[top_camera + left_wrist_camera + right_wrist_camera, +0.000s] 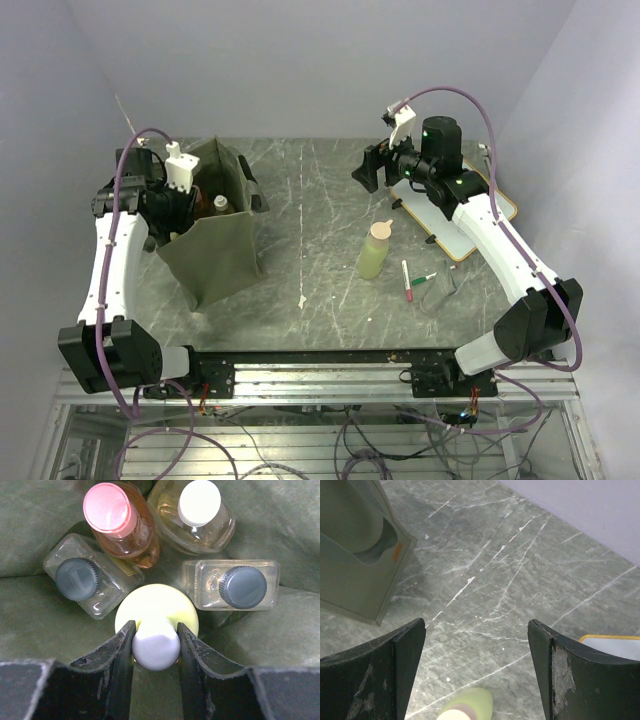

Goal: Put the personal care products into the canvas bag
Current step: Place the care product in the canvas bag.

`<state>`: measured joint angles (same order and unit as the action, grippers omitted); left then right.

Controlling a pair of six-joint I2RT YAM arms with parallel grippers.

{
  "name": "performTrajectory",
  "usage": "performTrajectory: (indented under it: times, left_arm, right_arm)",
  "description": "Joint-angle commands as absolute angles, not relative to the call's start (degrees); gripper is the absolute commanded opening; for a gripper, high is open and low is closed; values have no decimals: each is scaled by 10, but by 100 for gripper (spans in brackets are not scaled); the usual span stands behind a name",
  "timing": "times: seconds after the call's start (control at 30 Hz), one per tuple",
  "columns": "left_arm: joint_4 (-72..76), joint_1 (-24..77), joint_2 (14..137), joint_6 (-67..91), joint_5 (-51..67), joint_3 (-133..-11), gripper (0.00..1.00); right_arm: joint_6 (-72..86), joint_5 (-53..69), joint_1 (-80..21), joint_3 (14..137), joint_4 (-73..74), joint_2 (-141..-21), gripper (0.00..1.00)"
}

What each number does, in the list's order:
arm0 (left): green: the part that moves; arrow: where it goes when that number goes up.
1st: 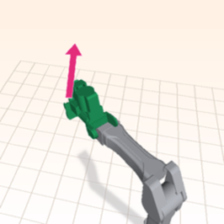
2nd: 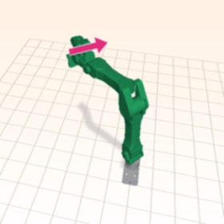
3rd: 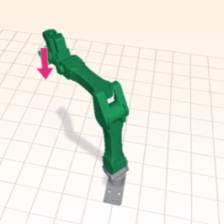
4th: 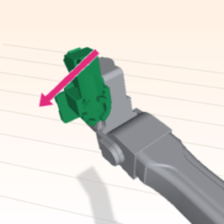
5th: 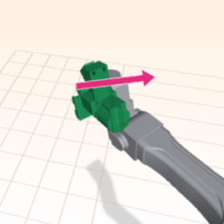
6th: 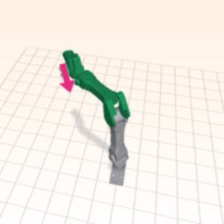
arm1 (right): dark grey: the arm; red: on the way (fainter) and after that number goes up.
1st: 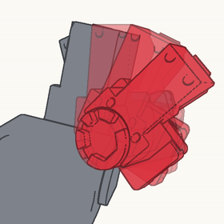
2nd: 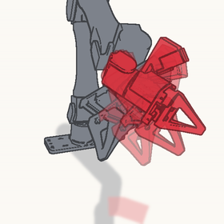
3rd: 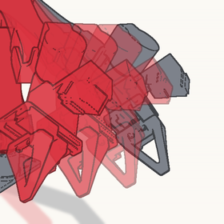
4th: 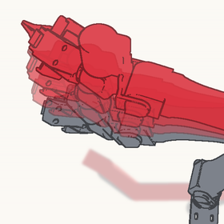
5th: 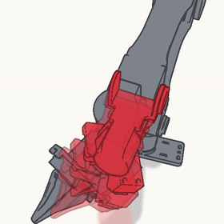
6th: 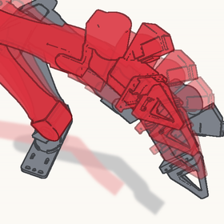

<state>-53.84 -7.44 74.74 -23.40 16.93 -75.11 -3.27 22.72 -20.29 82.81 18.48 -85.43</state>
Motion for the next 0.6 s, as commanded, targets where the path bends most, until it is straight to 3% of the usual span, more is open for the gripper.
performTrajectory:
  times: [0.0, 0.57]
  left_arm:
    - [-458, -80, 735, -228, 176, -751, 7]
    - [-441, -79, 772, -315, 195, -709, 7]
  right_arm:
    - [-31, 227, -205, 824, 172, -848, 83]
    - [-38, 217, -205, 810, 173, -834, 83]
